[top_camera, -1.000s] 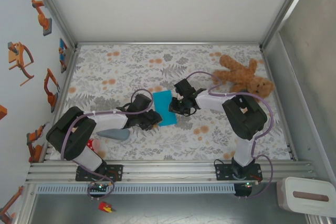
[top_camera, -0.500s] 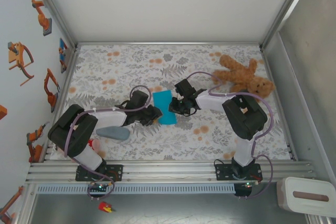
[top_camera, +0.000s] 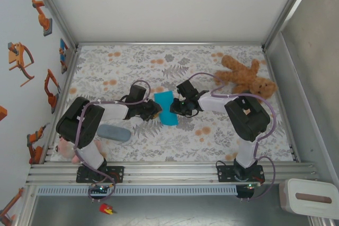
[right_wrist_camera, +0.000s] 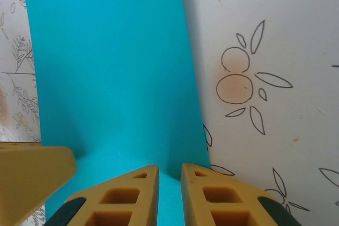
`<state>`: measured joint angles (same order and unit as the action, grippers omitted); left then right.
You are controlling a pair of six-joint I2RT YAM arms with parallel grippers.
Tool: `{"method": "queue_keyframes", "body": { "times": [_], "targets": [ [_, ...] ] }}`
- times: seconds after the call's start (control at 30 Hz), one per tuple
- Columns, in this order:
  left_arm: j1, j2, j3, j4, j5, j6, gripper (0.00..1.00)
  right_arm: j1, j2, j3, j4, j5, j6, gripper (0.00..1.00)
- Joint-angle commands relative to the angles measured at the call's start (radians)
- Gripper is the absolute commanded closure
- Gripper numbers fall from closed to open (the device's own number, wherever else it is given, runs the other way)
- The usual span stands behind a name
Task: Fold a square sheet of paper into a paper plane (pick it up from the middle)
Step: Third fold the triangle at the center of the table.
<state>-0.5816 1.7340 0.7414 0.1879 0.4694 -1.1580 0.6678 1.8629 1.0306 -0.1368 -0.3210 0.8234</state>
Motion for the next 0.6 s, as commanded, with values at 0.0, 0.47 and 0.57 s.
{"method": "queue_keyframes", "body": {
  "times": [0.0, 0.47, 0.57],
  "targets": [
    [0.008, 0.017, 0.024, -0.002, 0.039, 0.018, 0.87, -0.008, -0.016, -0.038, -0.004, 0.019, -0.001, 0.79],
    [0.011, -0.03, 0.04, -0.043, 0.022, -0.014, 0.98, -0.004, -0.328, -0.187, 0.211, 0.064, -0.319, 0.38],
    [0.011, -0.034, 0.043, -0.045, 0.024, -0.017, 0.98, 0.014, -0.36, -0.202, 0.193, 0.065, -0.4, 0.35]
  ]
}}
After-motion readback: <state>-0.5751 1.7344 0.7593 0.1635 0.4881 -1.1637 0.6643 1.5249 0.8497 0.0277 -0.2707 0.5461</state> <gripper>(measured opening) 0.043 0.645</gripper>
